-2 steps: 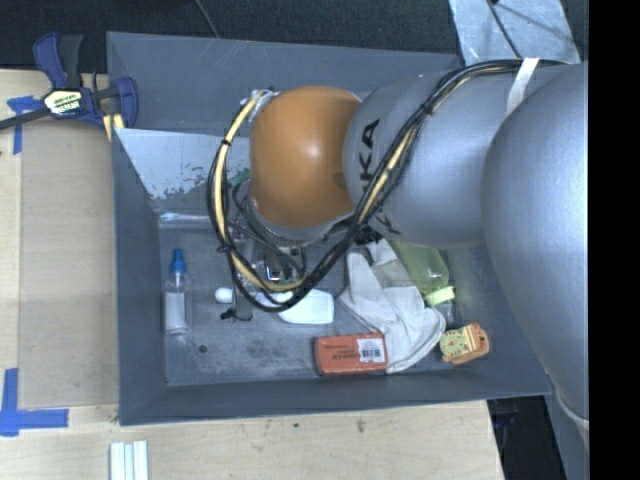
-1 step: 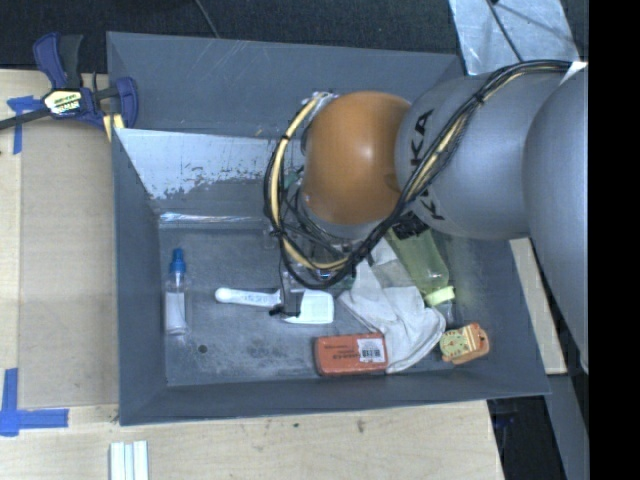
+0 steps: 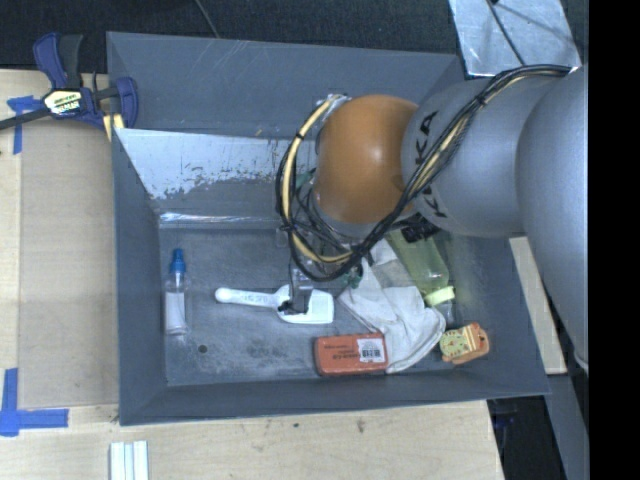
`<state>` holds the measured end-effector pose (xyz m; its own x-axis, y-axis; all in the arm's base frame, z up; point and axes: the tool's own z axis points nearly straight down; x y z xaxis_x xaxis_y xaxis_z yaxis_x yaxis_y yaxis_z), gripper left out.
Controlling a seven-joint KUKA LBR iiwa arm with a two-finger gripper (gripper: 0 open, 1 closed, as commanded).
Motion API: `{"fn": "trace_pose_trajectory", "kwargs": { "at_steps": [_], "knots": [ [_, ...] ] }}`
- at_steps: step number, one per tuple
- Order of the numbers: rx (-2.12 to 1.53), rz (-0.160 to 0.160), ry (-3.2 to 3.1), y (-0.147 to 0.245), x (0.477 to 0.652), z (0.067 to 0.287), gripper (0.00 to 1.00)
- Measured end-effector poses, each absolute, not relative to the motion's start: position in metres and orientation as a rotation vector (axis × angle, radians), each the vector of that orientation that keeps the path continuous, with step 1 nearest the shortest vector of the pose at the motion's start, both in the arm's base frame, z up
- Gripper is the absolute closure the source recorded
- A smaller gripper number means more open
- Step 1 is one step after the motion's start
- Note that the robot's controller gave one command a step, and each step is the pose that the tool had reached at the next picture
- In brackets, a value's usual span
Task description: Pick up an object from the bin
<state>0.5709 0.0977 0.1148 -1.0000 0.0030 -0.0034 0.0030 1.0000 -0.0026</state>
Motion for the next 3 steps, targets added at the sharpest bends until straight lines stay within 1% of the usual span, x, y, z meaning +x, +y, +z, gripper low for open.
{"fn": "trace_pose_trajectory", "kwargs": {
  "at_steps": [1, 2, 3],
  "knots": [
    [0.045, 0.002, 3.140, 0.099, 0.554, 0.110, 0.00],
    [-0.068, 0.000, 3.138, 0.096, 0.558, 0.074, 0.00],
    [0.132, 0.001, 3.136, 0.103, 0.547, 0.071, 1.00]
  ]
}}
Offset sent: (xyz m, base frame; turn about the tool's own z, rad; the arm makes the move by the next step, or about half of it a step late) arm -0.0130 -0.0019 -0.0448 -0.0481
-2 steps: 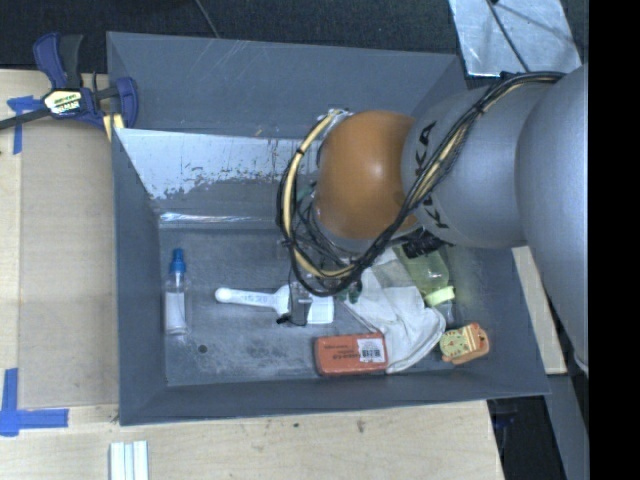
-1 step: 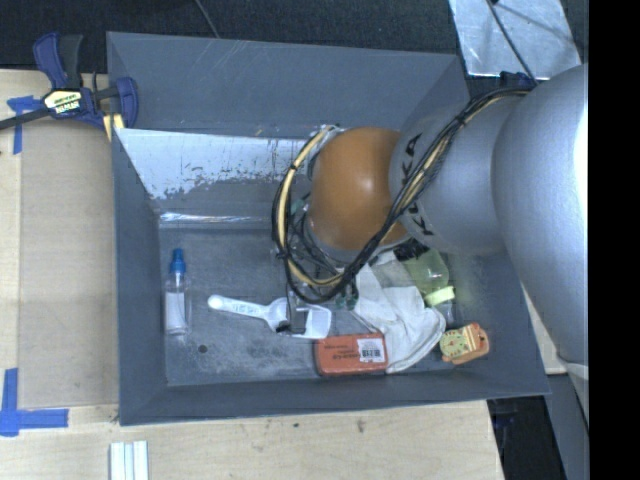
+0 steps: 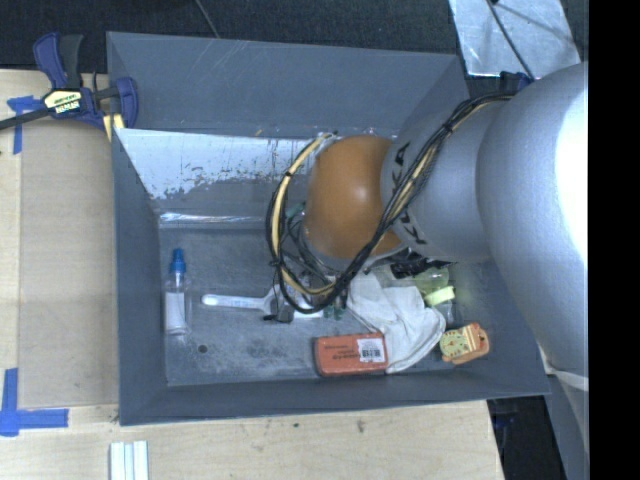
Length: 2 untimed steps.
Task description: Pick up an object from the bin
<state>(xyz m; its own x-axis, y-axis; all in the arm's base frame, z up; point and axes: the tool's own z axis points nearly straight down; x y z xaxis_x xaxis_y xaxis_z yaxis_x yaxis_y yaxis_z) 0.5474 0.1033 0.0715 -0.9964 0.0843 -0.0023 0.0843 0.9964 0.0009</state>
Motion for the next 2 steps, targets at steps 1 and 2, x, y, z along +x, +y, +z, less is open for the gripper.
{"fn": "trace_pose_trajectory", "kwargs": {
  "at_steps": [1, 2],
  "knots": [
    [0.132, 0.001, 3.136, 0.1032, 0.5474, 0.0715, 1.00],
    [0.132, 0.002, 3.136, 0.1031, 0.5470, 0.0734, 1.00]
  ]
}}
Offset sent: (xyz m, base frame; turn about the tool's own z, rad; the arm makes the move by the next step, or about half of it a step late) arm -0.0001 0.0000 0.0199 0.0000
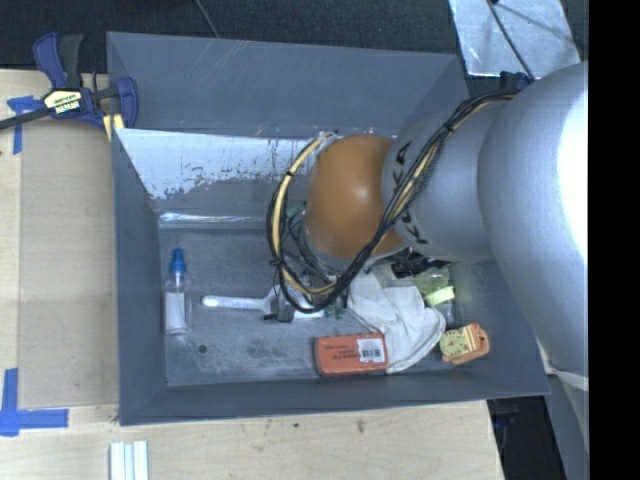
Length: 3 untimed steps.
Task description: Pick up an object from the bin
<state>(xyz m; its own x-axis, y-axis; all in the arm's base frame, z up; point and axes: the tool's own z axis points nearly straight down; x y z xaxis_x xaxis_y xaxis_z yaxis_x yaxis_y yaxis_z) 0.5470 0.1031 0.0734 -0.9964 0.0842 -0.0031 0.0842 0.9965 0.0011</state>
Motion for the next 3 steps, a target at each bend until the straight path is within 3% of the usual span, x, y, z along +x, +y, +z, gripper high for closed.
{"fn": "trace_pose_trajectory", "kwargs": {
  "at_steps": [3],
  "knots": [
    [0.133, 0.002, 3.133, 0.103, 0.547, 0.115, 1.00]
  ]
}}
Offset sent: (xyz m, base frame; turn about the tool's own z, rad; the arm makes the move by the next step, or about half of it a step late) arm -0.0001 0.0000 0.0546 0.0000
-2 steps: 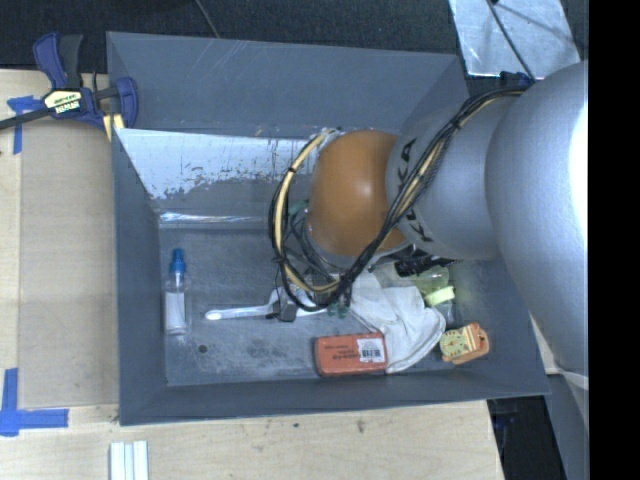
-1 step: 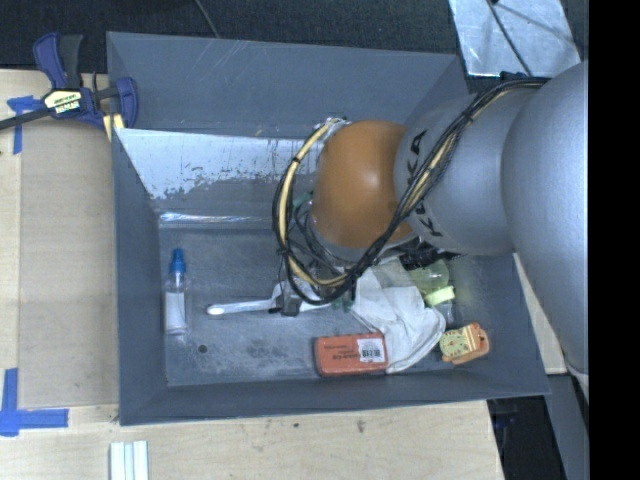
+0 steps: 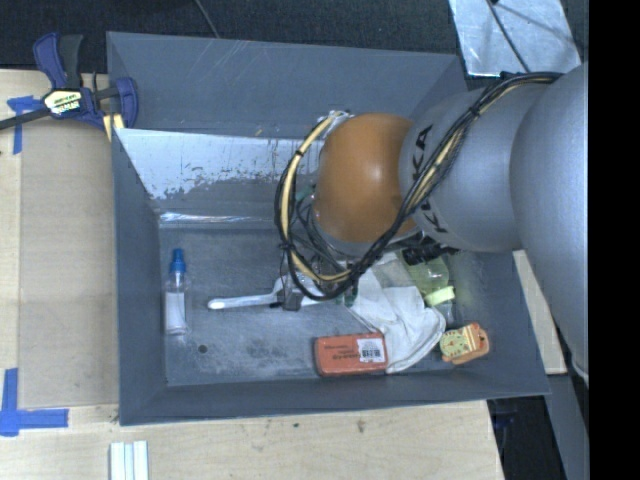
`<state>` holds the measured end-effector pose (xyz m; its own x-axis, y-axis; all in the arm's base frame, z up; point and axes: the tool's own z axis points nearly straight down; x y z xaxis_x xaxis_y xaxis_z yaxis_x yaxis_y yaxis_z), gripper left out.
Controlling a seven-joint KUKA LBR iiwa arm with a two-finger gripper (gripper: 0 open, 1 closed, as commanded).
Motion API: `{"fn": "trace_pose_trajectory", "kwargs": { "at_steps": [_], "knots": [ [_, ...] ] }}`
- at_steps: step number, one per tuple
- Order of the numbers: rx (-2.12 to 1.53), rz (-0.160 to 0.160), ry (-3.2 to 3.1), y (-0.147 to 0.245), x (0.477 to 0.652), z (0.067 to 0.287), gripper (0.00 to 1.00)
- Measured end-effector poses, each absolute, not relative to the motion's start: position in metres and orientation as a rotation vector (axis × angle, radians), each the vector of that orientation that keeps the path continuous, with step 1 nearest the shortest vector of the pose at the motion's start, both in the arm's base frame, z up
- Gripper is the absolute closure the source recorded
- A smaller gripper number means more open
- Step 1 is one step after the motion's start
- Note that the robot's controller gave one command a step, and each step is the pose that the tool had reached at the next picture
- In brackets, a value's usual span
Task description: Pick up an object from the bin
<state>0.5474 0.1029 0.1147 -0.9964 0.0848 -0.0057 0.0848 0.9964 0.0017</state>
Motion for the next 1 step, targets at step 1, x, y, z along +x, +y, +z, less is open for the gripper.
{"fn": "trace_pose_trajectory", "kwargs": {
  "at_steps": [1],
  "knots": [
    [0.133, 0.002, 3.135, 0.1026, 0.5469, 0.1212, 1.00]
  ]
}}
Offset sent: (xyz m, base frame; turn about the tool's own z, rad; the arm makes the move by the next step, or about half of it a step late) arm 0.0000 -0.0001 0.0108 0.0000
